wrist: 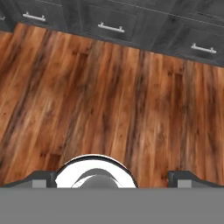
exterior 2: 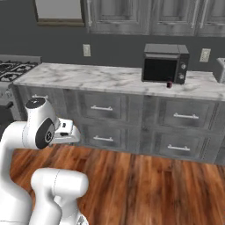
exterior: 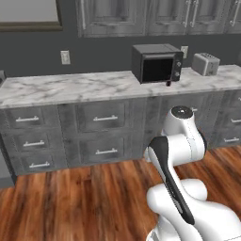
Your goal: There is a wine glass and glass cup on the dining counter. Place the wine bottle next to the wine glass and the juice bottle next to the glass cup.
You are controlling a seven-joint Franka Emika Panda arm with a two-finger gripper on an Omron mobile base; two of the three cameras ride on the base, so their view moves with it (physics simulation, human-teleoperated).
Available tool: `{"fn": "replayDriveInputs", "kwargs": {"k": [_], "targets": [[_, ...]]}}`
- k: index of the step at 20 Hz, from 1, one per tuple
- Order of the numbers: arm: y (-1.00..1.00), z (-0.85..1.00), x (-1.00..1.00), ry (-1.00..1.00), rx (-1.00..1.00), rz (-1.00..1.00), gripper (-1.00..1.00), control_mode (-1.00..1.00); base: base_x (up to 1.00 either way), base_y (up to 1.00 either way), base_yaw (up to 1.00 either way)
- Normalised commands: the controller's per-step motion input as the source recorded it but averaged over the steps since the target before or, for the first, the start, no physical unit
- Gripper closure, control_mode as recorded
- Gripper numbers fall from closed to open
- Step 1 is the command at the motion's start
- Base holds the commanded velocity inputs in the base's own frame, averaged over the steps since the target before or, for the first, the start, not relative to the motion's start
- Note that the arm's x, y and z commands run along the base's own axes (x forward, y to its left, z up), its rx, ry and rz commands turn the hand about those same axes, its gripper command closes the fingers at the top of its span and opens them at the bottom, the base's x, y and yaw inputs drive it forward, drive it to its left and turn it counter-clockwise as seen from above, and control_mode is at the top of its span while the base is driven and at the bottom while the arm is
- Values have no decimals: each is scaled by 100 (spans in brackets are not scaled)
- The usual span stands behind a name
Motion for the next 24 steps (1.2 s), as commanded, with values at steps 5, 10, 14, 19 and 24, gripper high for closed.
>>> {"fn": "replayDriveInputs", "kwargs": {"k": [5,10,14,19,24], "targets": [[0,0,0,0,0,0,-100,100,63,0,0],[0,0,0,0,0,0,-100,100,43,0,0],[0,0,0,0,0,0,-100,100,52,0,0],[0,0,0,0,0,0,-100,100,54,0,0],[0,0,0,0,0,0,-100,100,54,0,0]]}}
